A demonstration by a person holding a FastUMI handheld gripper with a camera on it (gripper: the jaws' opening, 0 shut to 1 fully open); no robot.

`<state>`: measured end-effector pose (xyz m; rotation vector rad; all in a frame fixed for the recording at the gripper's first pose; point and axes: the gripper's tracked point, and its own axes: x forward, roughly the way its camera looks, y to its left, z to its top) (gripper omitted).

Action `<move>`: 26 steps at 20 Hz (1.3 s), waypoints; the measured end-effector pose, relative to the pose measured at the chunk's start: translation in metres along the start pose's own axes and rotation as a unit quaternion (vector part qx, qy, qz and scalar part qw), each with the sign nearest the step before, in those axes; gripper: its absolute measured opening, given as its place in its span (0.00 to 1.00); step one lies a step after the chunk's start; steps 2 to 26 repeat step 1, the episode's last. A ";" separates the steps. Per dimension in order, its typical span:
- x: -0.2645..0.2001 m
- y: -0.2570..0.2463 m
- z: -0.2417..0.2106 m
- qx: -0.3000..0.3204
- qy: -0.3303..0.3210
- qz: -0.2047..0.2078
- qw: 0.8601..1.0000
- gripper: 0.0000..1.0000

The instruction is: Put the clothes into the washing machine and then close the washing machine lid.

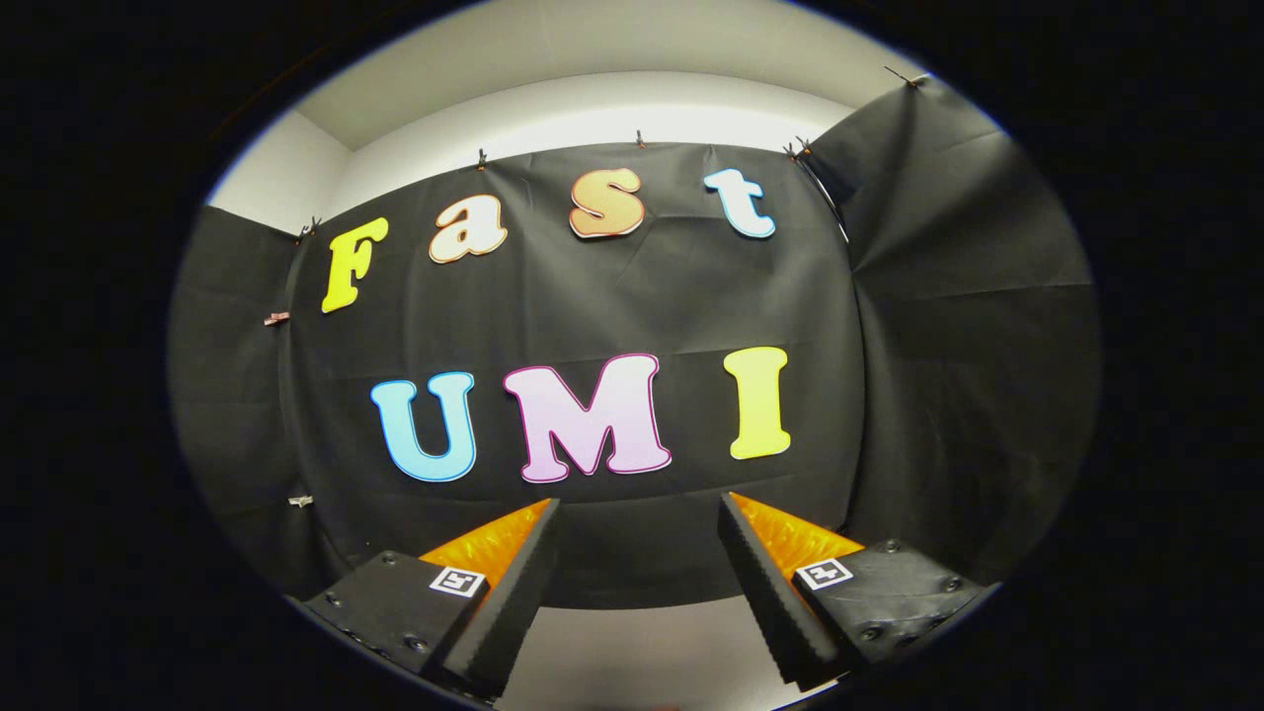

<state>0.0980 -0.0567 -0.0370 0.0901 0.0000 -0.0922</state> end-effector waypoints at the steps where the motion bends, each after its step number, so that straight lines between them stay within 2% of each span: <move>1: 0.000 0.002 0.002 -0.002 -0.004 0.002 1.000 0.99; 26: 0.000 0.002 0.002 -0.002 -0.004 0.002 1.000 0.99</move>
